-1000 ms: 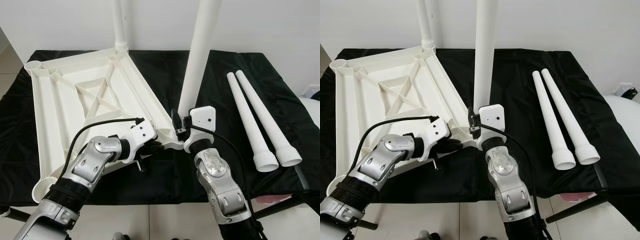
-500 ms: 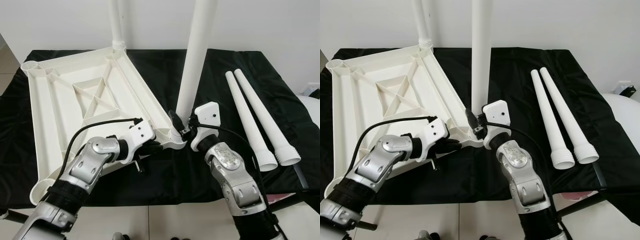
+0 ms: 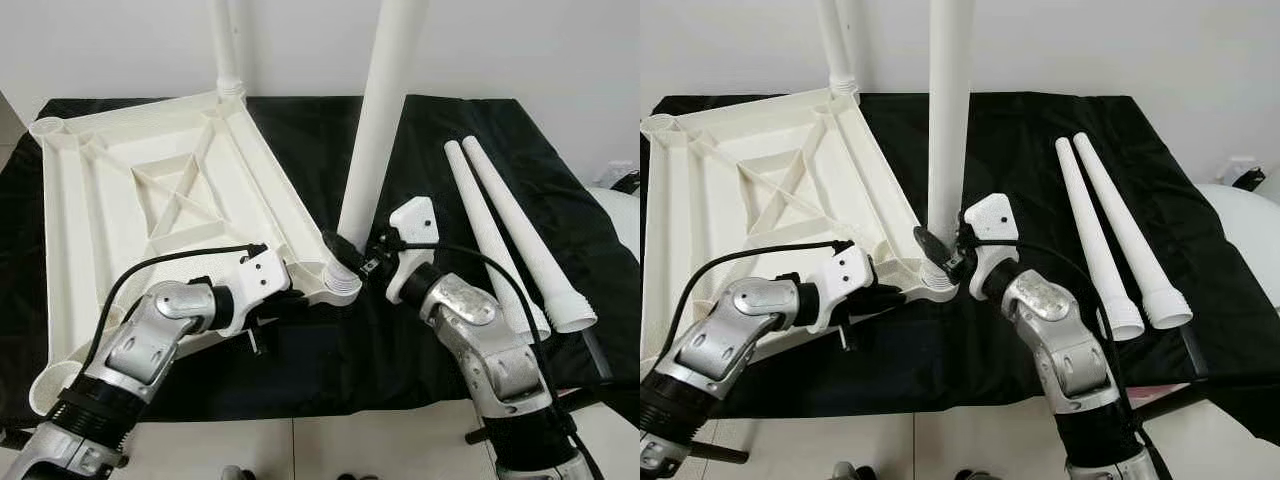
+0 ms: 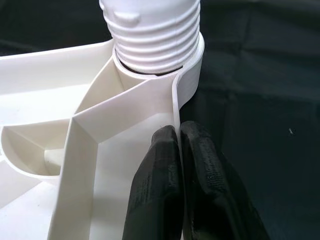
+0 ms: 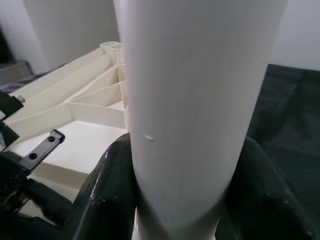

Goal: Building children table

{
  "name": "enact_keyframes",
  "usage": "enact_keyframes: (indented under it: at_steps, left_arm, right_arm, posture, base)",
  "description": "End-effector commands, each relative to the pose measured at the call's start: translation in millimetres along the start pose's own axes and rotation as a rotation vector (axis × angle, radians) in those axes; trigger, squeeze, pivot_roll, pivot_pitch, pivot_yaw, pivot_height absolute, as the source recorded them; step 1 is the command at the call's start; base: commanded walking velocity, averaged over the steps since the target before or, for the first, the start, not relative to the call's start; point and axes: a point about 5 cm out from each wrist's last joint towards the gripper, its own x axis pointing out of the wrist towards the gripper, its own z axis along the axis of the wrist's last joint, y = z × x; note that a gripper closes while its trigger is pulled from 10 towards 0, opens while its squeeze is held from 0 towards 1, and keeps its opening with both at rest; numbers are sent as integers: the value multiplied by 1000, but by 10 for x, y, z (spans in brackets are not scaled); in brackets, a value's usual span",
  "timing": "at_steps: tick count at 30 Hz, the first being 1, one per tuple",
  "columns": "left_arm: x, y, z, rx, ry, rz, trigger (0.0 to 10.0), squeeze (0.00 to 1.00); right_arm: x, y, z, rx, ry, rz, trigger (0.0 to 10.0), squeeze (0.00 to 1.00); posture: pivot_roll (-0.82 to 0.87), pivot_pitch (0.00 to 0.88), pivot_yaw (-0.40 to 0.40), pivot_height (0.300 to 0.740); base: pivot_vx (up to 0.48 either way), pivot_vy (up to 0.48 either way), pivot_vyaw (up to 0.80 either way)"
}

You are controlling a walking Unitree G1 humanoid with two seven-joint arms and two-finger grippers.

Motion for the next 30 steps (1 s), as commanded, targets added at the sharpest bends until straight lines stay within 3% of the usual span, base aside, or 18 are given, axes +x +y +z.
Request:
enact_keyframes:
  at_steps: [1,7,11,13,18,20,22,25,30]
  left_arm:
    - [-153,97,115,70,-39,24,0,0]
    - [-91,84,147,53,-62,44,0,0]
    - [-60,61,153,40,-71,45,0,0]
    - [-25,57,158,21,-82,56,0,0]
    - [-5,89,173,13,-87,74,0,0]
    - [1,99,178,14,-87,79,0,0]
    - [12,113,187,12,-89,85,0,0]
    - [13,115,188,12,-90,86,0,0]
    - [10,136,180,6,-86,94,0,0]
  right_arm:
    - [-127,-112,-424,77,228,-49,10000,0]
    - [-105,-131,-523,33,292,-87,10000,0]
    - [-100,-70,-573,8,308,-94,10000,0]
    - [-114,44,-664,-9,339,-95,10000,0]
    - [-145,72,-756,9,370,-142,10000,0]
    - [-159,55,-802,24,389,-184,10000,0]
    - [-196,-11,-907,68,428,-304,10000,0]
    - [-205,-24,-926,78,436,-332,10000,0]
    - [-262,-90,-1004,101,471,-515,10000,0]
  posture:
    - [20,144,-8,740]
    - [20,147,-10,740]
    - [16,151,-6,740]
    - [13,155,-4,740]
    - [13,159,-3,740]
    - [12,160,-3,740]
    - [11,162,0,740]
    - [11,162,0,740]
    - [10,163,4,740]
  base:
    - [0,0,0]
    - [0,0,0]
    - [0,0,0]
    - [0,0,0]
    - [0,0,0]
    - [0,0,0]
    - [0,0,0]
    - [0,0,0]
    - [0,0,0]
